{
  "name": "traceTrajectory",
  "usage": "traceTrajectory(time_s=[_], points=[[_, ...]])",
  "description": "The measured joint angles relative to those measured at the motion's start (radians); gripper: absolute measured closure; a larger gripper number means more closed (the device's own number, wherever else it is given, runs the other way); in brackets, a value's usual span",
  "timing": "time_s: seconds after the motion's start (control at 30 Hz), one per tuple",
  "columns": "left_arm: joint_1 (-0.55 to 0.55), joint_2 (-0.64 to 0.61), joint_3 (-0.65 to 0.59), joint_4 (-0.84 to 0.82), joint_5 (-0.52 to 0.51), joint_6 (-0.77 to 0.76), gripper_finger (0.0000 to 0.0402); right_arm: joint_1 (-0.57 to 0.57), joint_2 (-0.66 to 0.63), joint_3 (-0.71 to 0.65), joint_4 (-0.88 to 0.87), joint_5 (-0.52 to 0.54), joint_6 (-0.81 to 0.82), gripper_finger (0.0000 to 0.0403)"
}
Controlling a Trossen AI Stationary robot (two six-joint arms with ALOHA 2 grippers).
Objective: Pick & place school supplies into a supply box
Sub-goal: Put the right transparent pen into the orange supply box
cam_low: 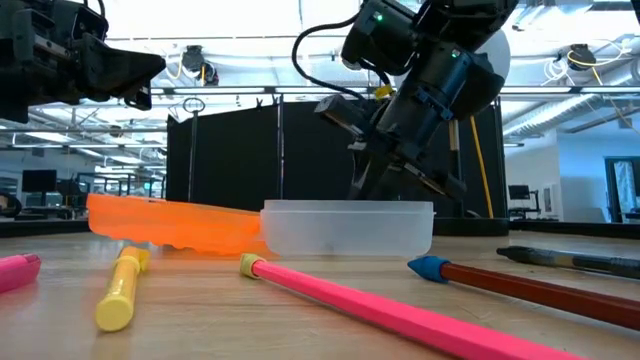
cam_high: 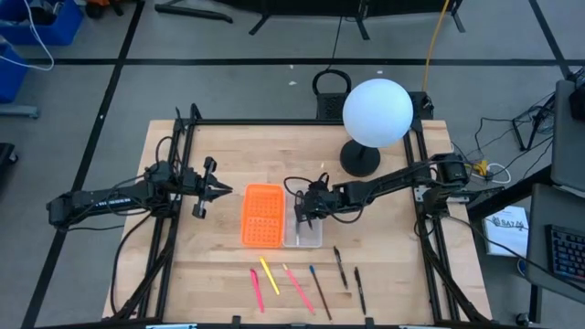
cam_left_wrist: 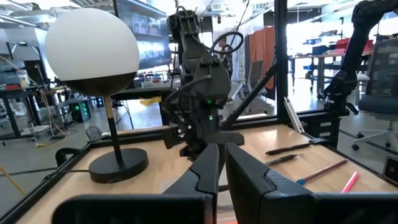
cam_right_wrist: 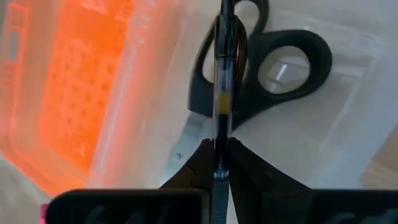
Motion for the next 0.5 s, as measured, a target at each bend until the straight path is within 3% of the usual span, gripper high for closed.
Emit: traceTrajectory(time_s=[0.27,0.5], points=[[0.000,0.000,0.000,-0.021,0.001,-0.006,0.0366,-0.001,-0.001,0.002,-0.017,0.000,-0.028,0.0342],[0.000,0.000,0.000,-0.020,0.000,-0.005,0.0366,-0.001,-0.001,0.002,-0.030,0.000,-0.058,0.0331]])
